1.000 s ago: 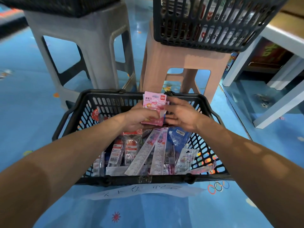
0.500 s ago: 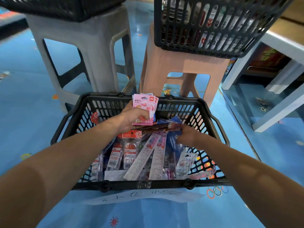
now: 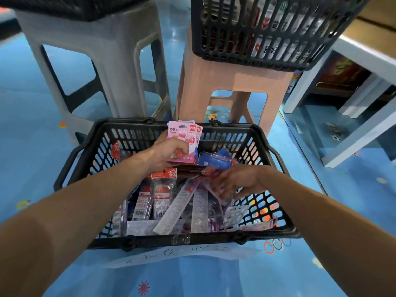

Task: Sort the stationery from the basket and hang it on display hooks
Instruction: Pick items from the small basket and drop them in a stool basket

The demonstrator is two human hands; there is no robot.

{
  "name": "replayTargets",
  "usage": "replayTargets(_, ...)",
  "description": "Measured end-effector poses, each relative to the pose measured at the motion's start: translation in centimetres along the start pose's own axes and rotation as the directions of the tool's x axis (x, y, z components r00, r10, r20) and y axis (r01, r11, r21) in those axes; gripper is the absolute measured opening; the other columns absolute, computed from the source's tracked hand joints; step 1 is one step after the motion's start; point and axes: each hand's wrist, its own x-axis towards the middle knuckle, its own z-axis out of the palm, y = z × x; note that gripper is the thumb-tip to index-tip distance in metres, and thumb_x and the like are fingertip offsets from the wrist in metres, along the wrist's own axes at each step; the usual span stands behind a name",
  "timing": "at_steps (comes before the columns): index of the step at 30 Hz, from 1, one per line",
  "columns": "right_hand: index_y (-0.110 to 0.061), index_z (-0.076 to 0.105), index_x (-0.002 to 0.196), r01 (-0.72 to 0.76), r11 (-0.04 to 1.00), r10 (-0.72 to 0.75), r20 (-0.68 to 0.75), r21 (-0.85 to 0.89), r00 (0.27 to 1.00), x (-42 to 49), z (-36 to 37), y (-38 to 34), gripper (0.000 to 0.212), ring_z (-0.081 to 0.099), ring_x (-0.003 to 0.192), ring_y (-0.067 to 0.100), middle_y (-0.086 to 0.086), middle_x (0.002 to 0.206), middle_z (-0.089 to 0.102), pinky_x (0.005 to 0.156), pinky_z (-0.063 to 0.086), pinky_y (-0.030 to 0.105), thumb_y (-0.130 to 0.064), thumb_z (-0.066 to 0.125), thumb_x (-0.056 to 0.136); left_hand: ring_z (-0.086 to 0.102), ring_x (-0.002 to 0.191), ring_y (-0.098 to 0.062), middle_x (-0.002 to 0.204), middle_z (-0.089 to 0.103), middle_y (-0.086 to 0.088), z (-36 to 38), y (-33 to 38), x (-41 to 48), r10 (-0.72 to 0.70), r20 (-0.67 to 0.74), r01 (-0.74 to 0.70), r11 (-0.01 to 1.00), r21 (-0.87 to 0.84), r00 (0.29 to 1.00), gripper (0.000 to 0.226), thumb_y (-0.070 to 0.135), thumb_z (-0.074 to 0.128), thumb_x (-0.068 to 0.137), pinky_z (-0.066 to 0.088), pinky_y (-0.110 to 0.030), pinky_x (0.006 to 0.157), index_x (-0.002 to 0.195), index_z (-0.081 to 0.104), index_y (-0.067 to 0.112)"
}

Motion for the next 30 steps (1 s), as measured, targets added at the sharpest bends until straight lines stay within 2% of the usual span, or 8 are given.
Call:
replayTargets(4, -0.008, 0.068, 0.119, 0.139, 0.974, -0.08, -0.301, 0.179, 0.95, 0.4, -1.4, 0.0, 0.04, 0.076, 0.093, 0.02, 0.011, 0.119, 0.073, 0.08, 0.059, 0.035, 0.009, 0.037, 0.099, 0.071, 0.08, -0.027, 0.082, 0.073, -0.008, 0.2, -0.2, 0.0, 0.005, 0.02, -0.005, 1.0, 0.03, 1.0, 0.059, -0.004, 0.065, 0.052, 0.059, -0.034, 0.067, 0.111, 0.065, 0.001)
replayTargets(8, -0.007, 0.073, 0.107, 0.136, 0.988, -0.084, -0.493, 0.07, 0.866, 1.7, -1.8, 0.3, 0.042, 0.067, 0.069, 0.021, 0.018, 0.099, 0.071, 0.05, 0.05, 0.023, 0.01, 0.036, 0.095, 0.067, 0.069, -0.024, 0.068, 0.068, -0.003, 0.2, -0.4, 0.1, -0.004, 0.023, 0.003, 0.999, 0.039, 1.0, 0.044, -0.002, 0.065, 0.05, 0.055, -0.031, 0.062, 0.092, 0.062, 0.008)
replayTargets(13, -0.003, 0.066, 0.124, -0.187, 0.869, 0.021, -0.343, -0.459, 0.939, 2.5, -0.4, 1.6, 0.03, 0.074, 0.088, 0.025, 0.011, 0.112, 0.068, 0.077, 0.061, 0.031, -0.004, 0.048, 0.1, 0.07, 0.073, -0.027, 0.073, 0.069, -0.008, 0.2, -0.8, 0.5, -0.008, 0.054, 0.006, 0.999, 0.049, 0.999, 0.055, -0.002, 0.065, 0.047, 0.056, -0.036, 0.067, 0.102, 0.061, 0.004)
replayTargets(16, -0.004, 0.052, 0.141, -0.299, 0.785, 0.141, -0.314, -0.542, 0.939, 2.8, 0.4, 1.7, 0.04, 0.073, 0.07, 0.02, 0.018, 0.131, 0.058, 0.076, 0.064, 0.034, -0.004, 0.048, 0.102, 0.072, 0.084, -0.032, 0.084, 0.072, -0.012, 0.1, -1.0, 0.9, -0.011, 0.066, 0.007, 0.998, 0.059, 0.998, 0.063, -0.002, 0.067, 0.047, 0.058, -0.042, 0.076, 0.11, 0.063, 0.002)
replayTargets(20, 0.002, 0.044, 0.144, -0.366, 0.733, 0.177, -0.358, -0.574, 0.917, 2.9, 0.4, 1.1, 0.04, 0.067, 0.062, 0.016, 0.011, 0.092, 0.056, 0.063, 0.059, 0.026, -0.008, 0.045, 0.105, 0.071, 0.089, -0.032, 0.081, 0.073, -0.009, 0.1, -1.2, 0.7, 0.016, 0.075, -0.021, 0.997, 0.07, 0.997, 0.052, -0.003, 0.067, 0.049, 0.057, -0.045, 0.084, 0.1, 0.066, 0.007)
replayTargets(24, -0.001, 0.027, 0.152, -0.428, 0.792, 0.346, -0.257, -0.436, 0.902, 2.0, 0.8, 0.8, 0.047, 0.071, 0.066, 0.02, 0.024, 0.132, 0.056, 0.043, 0.045, 0.019, -0.006, 0.037, 0.107, 0.071, 0.083, -0.029, 0.077, 0.073, -0.006, 0.1, -0.9, 0.3, 0.031, 0.089, -0.037, 0.996, 0.078, 0.996, 0.044, -0.003, 0.065, 0.05, 0.057, -0.042, 0.079, 0.092, 0.066, 0.009)
replayTargets(26, -0.002, 0.038, 0.145, -0.392, 0.849, 0.316, -0.253, -0.355, 0.914, 2.0, 0.7, 0.9, 0.041, 0.072, 0.064, 0.019, 0.024, 0.139, 0.055, 0.042, 0.041, 0.017, -0.001, 0.039, 0.104, 0.072, 0.085, -0.029, 0.08, 0.074, -0.008, 0.0, -0.8, 0.2, 0.03, 0.086, -0.037, 0.996, 0.075, 0.996, 0.048, -0.003, 0.066, 0.05, 0.058, -0.044, 0.08, 0.097, 0.066, 0.007)
replayTargets(30, -0.007, 0.071, 0.092, -0.294, 0.891, 0.089, -0.502, -0.346, 0.86, 1.9, -0.8, 0.2, 0.011, 0.073, 0.059, 0.013, 0.001, 0.074, 0.075, 0.059, 0.057, 0.024, -0.016, 0.074, 0.086, 0.071, 0.079, -0.026, 0.074, 0.072, -0.004, 0.0, -0.5, -0.1, 0.019, 0.084, -0.025, 0.997, 0.076, 0.996, 0.053, -0.002, 0.066, 0.049, 0.056, -0.037, 0.072, 0.101, 0.06, 0.007)
